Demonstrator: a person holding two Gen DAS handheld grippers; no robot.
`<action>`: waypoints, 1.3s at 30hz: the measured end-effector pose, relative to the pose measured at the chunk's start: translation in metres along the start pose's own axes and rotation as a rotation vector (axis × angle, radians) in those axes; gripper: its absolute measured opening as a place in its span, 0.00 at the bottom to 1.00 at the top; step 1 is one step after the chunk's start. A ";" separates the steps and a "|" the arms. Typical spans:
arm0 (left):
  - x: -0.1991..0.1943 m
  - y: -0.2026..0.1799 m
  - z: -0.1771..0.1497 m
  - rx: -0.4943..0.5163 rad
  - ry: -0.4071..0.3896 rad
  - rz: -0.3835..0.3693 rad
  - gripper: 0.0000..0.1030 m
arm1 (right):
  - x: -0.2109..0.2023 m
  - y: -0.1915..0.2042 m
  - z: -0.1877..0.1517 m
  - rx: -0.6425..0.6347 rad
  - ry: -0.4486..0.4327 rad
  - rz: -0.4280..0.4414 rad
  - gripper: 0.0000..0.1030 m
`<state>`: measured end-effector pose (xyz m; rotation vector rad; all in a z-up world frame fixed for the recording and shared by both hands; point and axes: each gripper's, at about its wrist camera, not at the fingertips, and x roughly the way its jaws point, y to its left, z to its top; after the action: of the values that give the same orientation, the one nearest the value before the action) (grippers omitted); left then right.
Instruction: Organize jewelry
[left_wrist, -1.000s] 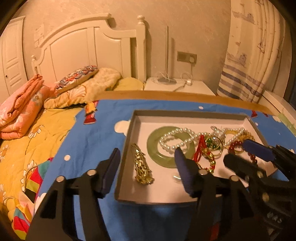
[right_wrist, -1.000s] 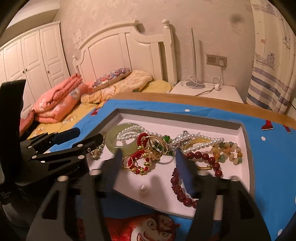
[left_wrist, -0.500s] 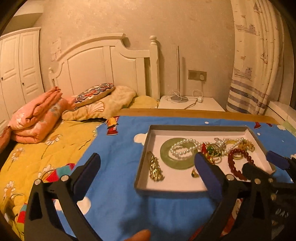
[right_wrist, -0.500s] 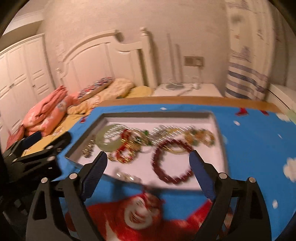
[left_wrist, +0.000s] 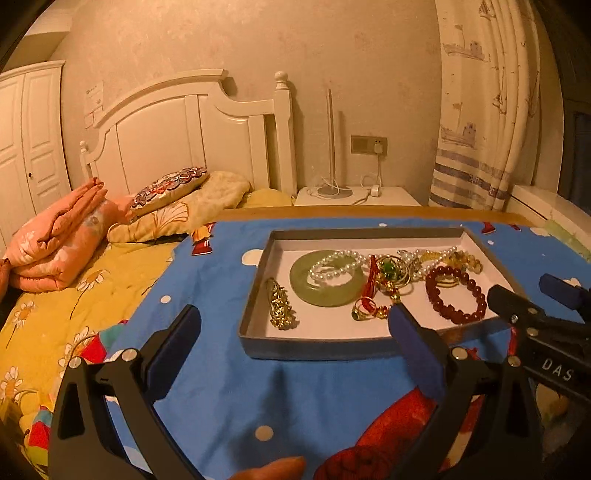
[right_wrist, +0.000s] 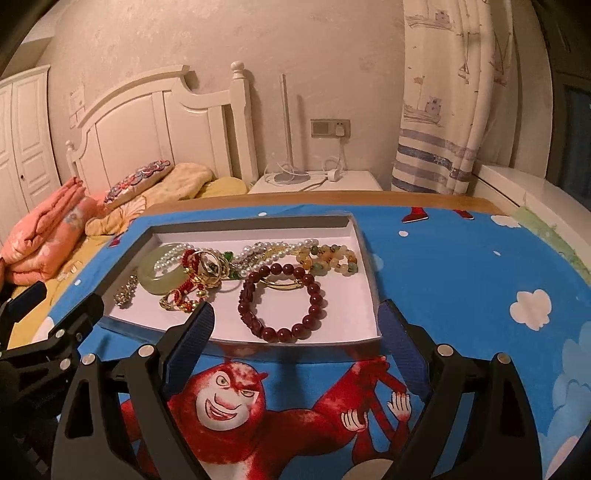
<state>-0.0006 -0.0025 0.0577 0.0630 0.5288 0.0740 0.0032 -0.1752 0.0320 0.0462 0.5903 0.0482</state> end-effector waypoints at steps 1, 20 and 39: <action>0.001 -0.001 -0.001 0.003 0.003 -0.005 0.98 | 0.001 0.000 0.000 0.001 0.004 -0.004 0.84; 0.005 0.004 -0.002 -0.011 0.019 -0.009 0.98 | 0.002 0.002 -0.002 -0.010 0.014 -0.038 0.84; 0.005 0.003 -0.002 -0.010 0.019 -0.012 0.98 | 0.002 0.002 -0.002 -0.010 0.014 -0.038 0.84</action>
<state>0.0028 0.0012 0.0536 0.0496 0.5473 0.0660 0.0035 -0.1728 0.0292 0.0252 0.6051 0.0147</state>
